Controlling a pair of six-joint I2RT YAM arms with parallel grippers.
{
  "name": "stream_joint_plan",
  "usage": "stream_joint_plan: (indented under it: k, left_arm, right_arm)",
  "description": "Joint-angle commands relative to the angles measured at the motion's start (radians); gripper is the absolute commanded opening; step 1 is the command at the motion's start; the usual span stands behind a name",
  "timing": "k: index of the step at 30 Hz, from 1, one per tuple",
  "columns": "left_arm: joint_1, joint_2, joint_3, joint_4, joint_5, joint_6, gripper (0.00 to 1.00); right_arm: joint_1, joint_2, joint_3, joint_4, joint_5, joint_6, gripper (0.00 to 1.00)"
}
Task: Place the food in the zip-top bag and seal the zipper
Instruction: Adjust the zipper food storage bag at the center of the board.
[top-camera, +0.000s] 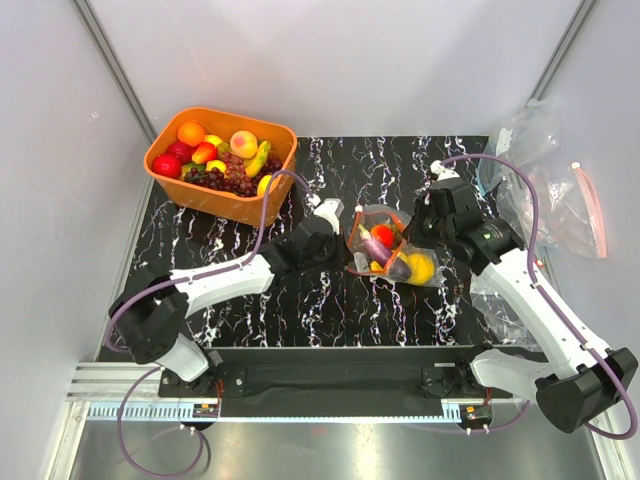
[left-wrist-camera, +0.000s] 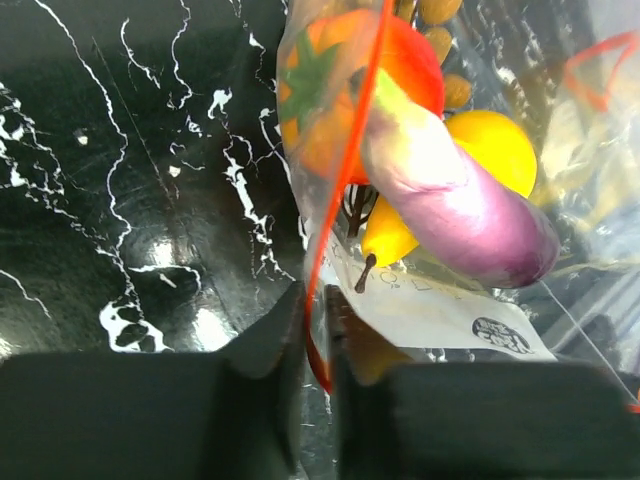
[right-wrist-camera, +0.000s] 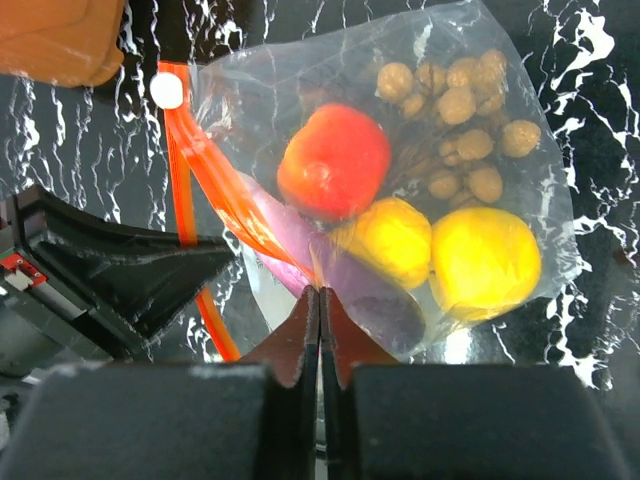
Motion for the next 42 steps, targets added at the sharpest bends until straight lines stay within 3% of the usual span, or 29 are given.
stream_joint_plan:
  k: [1, 2, 4, 7, 8, 11, 18, 29, 34, 37, 42]
  left_arm:
    - [-0.003, -0.016, 0.061, 0.045, 0.027, 0.047, 0.05]
    - [-0.006, -0.027, 0.068, 0.045, 0.028, 0.056, 0.00]
    - [-0.020, -0.058, 0.094, 0.041, 0.027, 0.078, 0.00]
    - [-0.034, -0.062, 0.159, 0.007, 0.027, 0.093, 0.00]
    - [-0.038, -0.059, 0.170, 0.002, 0.054, 0.093, 0.00]
    - [-0.052, -0.048, 0.197, 0.008, 0.067, 0.087, 0.00]
    - [-0.067, -0.038, 0.220, 0.019, 0.082, 0.075, 0.00]
    - [-0.067, -0.038, 0.236, 0.016, 0.082, 0.075, 0.00]
    - [-0.067, -0.038, 0.231, 0.018, 0.079, 0.075, 0.00]
    - [-0.067, -0.038, 0.230, 0.018, 0.079, 0.075, 0.00]
    - [-0.060, -0.027, 0.237, -0.002, 0.082, 0.077, 0.00]
  right_arm:
    - [-0.008, 0.007, 0.068, -0.022, -0.020, -0.057, 0.08]
    - [-0.009, 0.015, 0.081, -0.031, -0.033, -0.072, 0.14]
    - [-0.008, 0.044, 0.138, -0.086, -0.062, -0.124, 0.35]
    - [-0.006, 0.065, 0.205, -0.146, -0.063, -0.160, 0.50]
    - [-0.008, 0.065, 0.221, -0.157, -0.063, -0.164, 0.61]
    - [-0.006, 0.082, 0.275, -0.197, -0.137, -0.186, 0.68]
    - [0.046, 0.148, 0.373, -0.314, -0.025, -0.180, 0.55]
    - [0.140, 0.252, 0.410, -0.355, 0.174, -0.143, 0.54]
    - [0.153, 0.286, 0.407, -0.366, 0.263, -0.143, 0.47]
    - [0.156, 0.298, 0.416, -0.383, 0.292, -0.140, 0.33]
    - [0.155, 0.268, 0.425, -0.396, 0.317, -0.133, 0.30]
